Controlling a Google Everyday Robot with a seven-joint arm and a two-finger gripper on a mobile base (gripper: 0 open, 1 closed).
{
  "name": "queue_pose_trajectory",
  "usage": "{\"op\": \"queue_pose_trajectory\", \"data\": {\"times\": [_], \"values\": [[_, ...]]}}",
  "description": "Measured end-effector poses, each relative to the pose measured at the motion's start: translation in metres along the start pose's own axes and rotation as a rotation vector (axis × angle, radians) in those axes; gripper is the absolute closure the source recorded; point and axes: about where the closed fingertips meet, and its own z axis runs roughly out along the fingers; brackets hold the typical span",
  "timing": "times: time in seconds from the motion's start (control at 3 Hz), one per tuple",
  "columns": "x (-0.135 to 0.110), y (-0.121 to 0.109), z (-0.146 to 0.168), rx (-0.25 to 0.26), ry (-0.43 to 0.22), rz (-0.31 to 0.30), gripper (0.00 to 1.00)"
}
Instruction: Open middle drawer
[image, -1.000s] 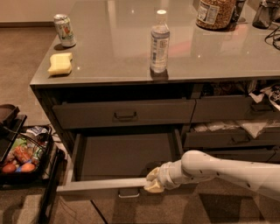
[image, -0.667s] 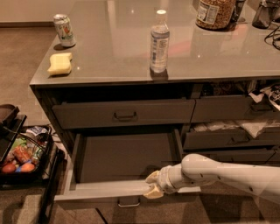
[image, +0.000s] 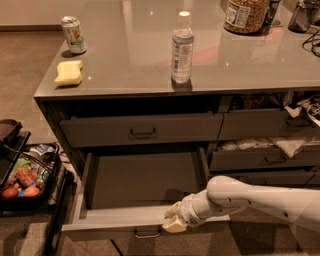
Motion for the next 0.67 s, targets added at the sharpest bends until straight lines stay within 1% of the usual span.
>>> {"op": "queue_pose_trajectory", "data": {"times": [0.33,0.67], "values": [[-0.0025,0.0071,-0.0033,-0.05,0.009,0.002,0.42],[-0.0045,0.0003,-0.0103,-0.068,0.035,-0.025,0.2]]}}
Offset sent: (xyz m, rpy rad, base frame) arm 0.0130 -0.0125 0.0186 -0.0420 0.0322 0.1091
